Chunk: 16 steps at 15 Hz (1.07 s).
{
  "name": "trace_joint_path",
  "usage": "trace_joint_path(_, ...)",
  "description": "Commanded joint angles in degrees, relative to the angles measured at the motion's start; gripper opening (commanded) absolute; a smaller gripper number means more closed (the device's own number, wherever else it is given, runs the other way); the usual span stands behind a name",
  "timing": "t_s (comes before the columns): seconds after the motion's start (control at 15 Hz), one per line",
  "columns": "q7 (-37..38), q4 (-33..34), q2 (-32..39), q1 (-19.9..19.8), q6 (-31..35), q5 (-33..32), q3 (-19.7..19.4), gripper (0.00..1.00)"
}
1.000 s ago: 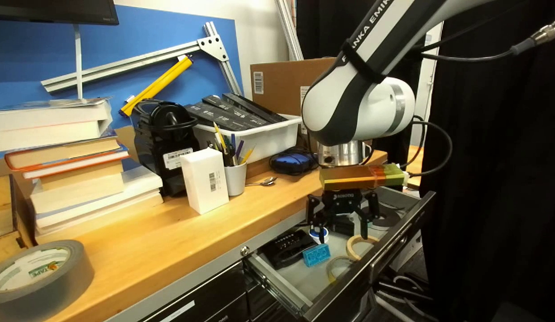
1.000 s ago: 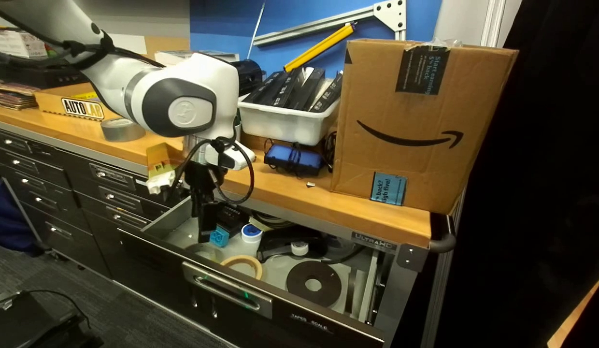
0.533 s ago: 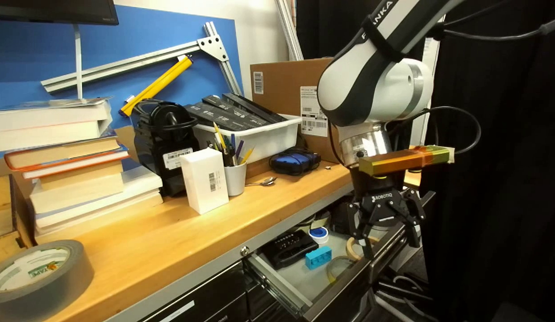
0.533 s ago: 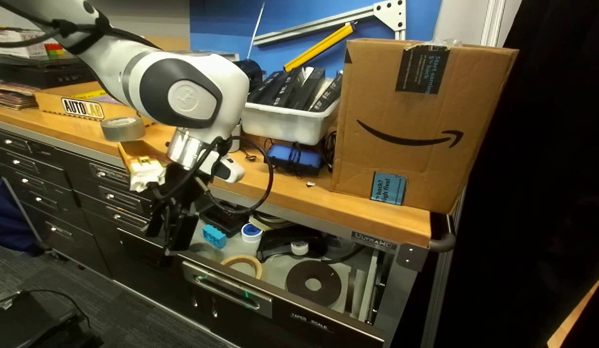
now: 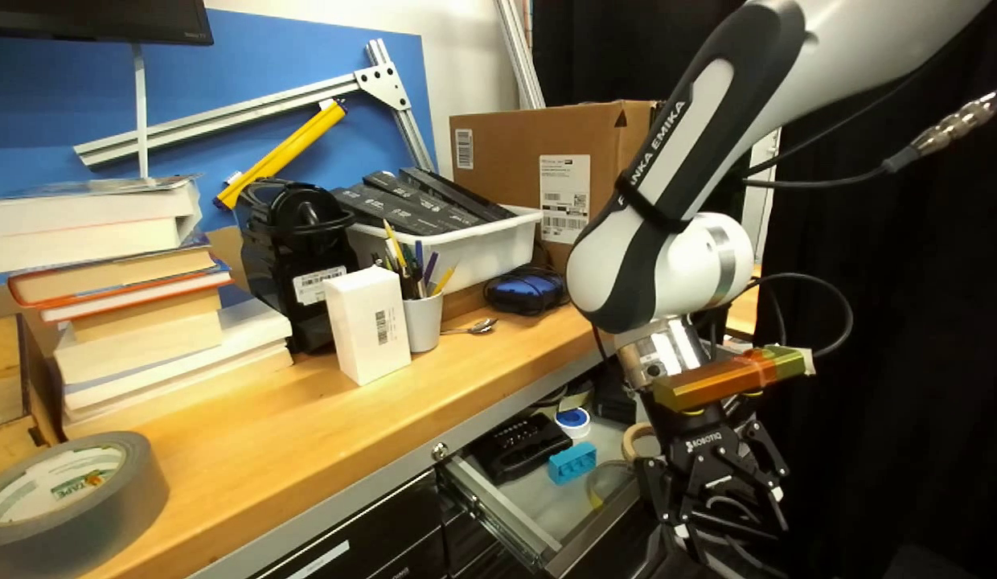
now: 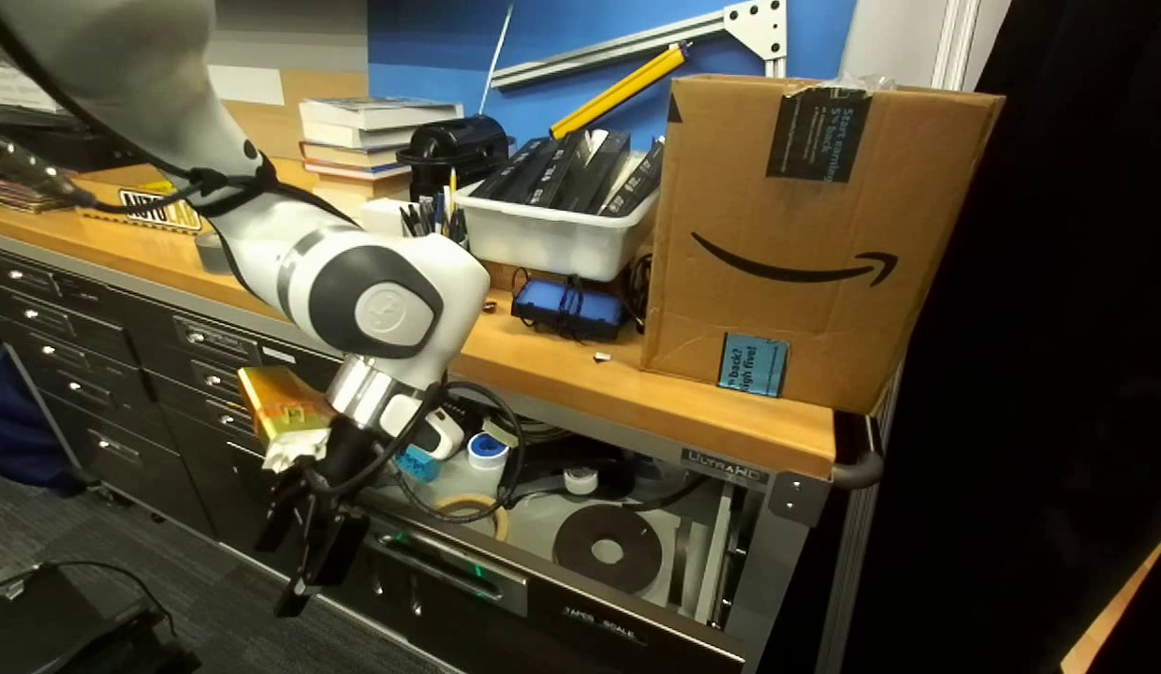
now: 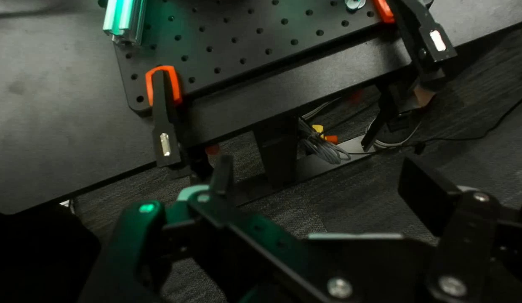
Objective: Pick up the blue object on the counter and put it in the open drawer and close it
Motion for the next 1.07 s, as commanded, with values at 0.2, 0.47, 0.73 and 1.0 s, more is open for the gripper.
trace_joint_path(0.2,7.54,0.26,2.18,0.87,13.50,2.76,-0.57,1.00)
trace_joint_path(0.47,15.11,3.91,6.00,1.62,24.14,1.10,-1.78,1.00)
trace_joint_path(0.73,26.06,8.65,11.27,4.31,32.74,-1.13,-4.66,1.00)
trace_joint_path(1.0,36.15,11.45,12.84,7.70,38.29,-1.56,-7.08,1.00)
